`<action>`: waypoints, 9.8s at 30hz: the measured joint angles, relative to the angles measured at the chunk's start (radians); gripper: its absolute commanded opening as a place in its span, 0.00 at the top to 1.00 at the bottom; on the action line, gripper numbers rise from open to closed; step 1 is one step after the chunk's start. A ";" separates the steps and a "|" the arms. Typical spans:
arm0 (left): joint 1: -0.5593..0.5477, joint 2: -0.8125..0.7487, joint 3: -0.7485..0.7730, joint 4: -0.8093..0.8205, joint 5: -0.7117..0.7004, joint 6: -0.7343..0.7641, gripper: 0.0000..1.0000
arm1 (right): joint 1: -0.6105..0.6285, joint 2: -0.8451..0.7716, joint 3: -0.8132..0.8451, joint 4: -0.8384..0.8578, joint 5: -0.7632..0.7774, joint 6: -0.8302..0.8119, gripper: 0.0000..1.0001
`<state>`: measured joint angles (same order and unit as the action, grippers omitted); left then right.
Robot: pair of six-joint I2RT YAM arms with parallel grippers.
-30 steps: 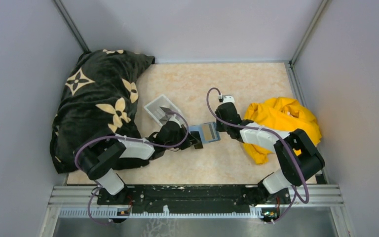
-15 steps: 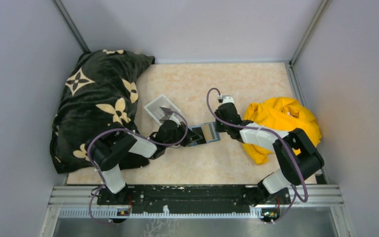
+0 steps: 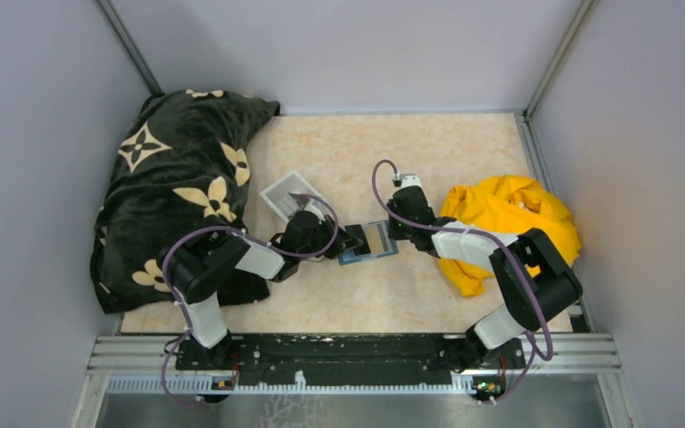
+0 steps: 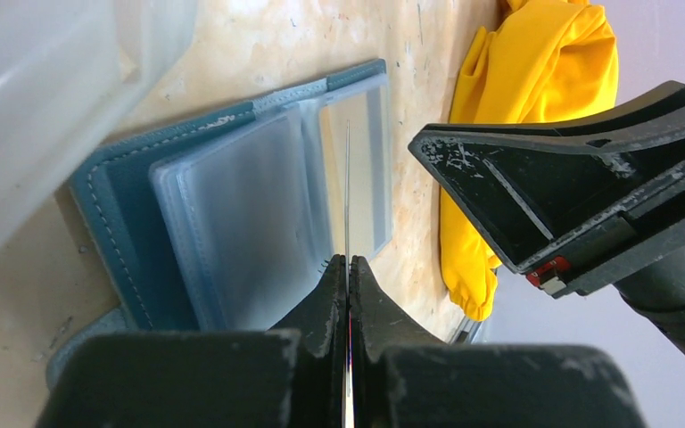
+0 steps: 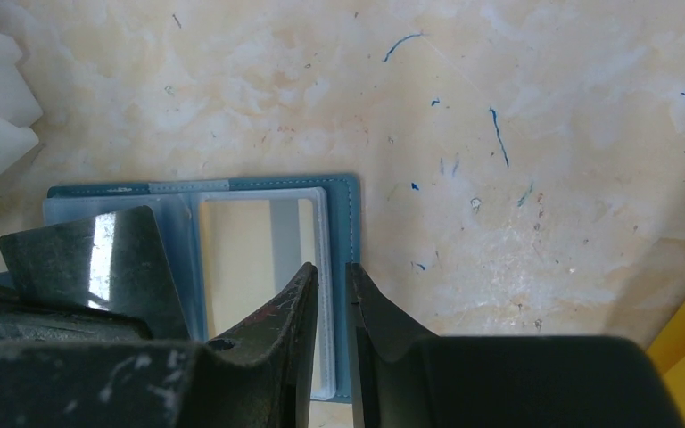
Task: Put the credit cards into the card holder
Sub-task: Insert the credit card into the card holder.
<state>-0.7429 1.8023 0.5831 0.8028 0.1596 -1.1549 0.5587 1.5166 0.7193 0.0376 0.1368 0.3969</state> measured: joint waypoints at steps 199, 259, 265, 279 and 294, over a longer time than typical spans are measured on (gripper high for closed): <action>-0.068 -0.025 0.210 -0.454 -0.069 0.001 0.11 | -0.004 -0.022 -0.095 0.049 -0.180 0.063 0.67; -0.071 -0.058 -0.106 -0.025 -0.133 -0.011 0.66 | 0.069 -0.152 -0.128 0.006 -0.105 0.076 0.74; -0.071 -0.077 -0.117 -0.054 -0.155 -0.012 0.81 | 0.095 -0.148 -0.116 0.006 -0.101 0.075 0.75; -0.074 -0.174 -0.105 -0.206 -0.182 0.107 1.00 | 0.127 -0.132 -0.063 0.031 -0.127 0.056 0.72; -0.073 -0.405 -0.163 -0.257 -0.034 0.229 1.00 | 0.078 -0.198 -0.146 0.198 -0.389 0.109 0.63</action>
<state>-0.8162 1.3972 0.4202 0.5453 0.1253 -0.9260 0.6369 1.3182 0.5735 0.2352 -0.2520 0.5056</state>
